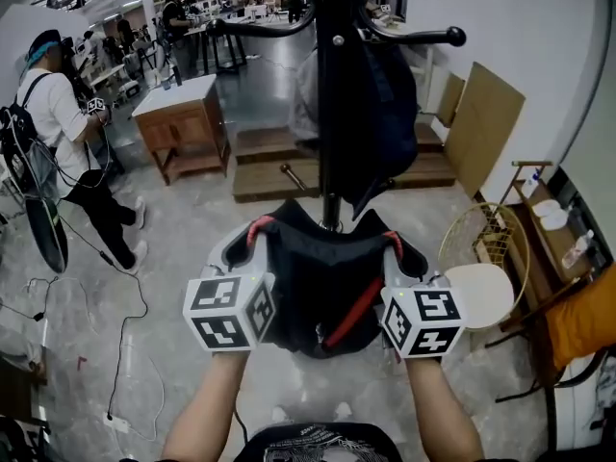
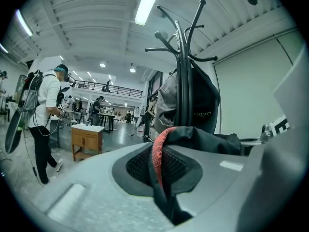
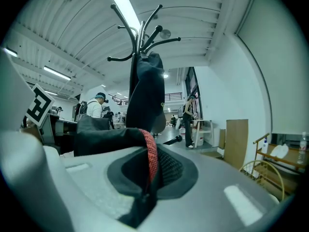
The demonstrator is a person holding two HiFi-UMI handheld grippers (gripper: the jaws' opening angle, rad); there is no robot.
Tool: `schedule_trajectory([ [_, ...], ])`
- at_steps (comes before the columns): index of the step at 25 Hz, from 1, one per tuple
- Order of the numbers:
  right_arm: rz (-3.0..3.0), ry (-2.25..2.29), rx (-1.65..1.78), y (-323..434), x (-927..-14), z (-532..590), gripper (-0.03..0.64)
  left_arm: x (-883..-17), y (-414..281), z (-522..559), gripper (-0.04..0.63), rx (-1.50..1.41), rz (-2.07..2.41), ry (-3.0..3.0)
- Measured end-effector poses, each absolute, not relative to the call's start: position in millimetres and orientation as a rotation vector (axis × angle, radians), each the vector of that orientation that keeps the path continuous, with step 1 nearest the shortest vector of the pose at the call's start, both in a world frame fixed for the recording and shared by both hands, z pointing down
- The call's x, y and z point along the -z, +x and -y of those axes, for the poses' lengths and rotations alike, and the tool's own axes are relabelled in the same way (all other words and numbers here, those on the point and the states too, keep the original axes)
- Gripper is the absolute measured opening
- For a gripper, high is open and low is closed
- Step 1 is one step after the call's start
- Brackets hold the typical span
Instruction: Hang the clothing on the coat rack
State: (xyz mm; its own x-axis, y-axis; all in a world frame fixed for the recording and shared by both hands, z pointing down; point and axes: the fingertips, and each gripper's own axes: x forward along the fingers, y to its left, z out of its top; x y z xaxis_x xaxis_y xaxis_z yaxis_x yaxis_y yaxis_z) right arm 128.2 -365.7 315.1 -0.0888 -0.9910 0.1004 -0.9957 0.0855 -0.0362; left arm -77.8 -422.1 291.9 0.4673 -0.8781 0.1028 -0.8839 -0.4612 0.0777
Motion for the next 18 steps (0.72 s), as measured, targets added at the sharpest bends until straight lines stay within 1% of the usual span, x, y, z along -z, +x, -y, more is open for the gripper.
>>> schedule_trajectory([
  [18, 2.234, 2.121, -0.157, 126, -326, 394, 0.018, -309, -56, 460, 0.023, -0.114, 1.435, 2.637],
])
